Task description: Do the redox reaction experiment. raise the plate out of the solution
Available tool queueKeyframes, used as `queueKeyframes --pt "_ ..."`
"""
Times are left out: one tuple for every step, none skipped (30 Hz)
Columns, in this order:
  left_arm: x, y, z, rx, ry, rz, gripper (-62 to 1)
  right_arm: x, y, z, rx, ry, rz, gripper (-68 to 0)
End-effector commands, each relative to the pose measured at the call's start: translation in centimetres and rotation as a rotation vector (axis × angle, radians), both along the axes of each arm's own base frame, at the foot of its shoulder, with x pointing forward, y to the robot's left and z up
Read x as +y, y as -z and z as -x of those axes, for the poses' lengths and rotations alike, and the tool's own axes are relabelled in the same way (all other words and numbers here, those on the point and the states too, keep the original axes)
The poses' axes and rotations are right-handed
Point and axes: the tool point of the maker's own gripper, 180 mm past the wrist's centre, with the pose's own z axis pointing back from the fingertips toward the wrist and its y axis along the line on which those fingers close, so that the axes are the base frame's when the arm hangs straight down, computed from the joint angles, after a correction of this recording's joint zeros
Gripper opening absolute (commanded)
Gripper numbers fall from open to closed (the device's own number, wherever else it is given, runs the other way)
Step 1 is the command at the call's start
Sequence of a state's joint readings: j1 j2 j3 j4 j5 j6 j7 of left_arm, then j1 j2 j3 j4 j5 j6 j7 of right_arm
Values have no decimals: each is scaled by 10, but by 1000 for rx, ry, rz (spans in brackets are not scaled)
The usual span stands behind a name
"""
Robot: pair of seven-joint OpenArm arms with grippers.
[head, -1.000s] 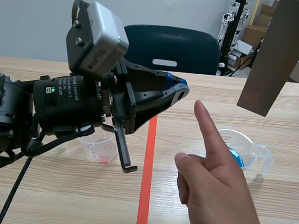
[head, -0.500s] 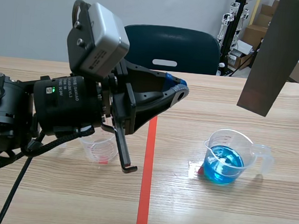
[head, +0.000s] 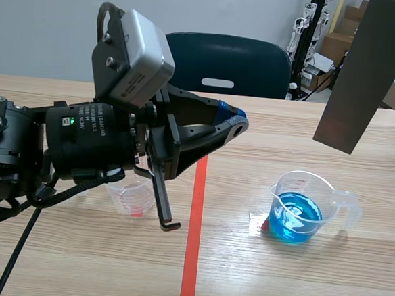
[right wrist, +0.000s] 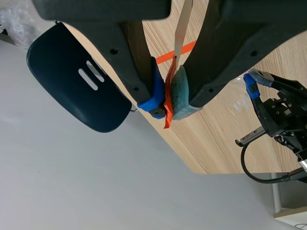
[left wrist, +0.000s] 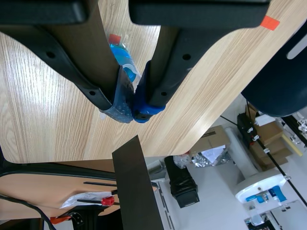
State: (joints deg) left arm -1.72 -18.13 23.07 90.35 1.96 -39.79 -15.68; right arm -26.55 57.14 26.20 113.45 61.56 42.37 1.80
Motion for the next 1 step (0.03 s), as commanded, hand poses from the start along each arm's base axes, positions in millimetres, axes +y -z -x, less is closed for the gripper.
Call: queueKeyframes --pt "-1 -5 2 3 4 31 -575 -2 -10 0 -26 -6 -15 -673"
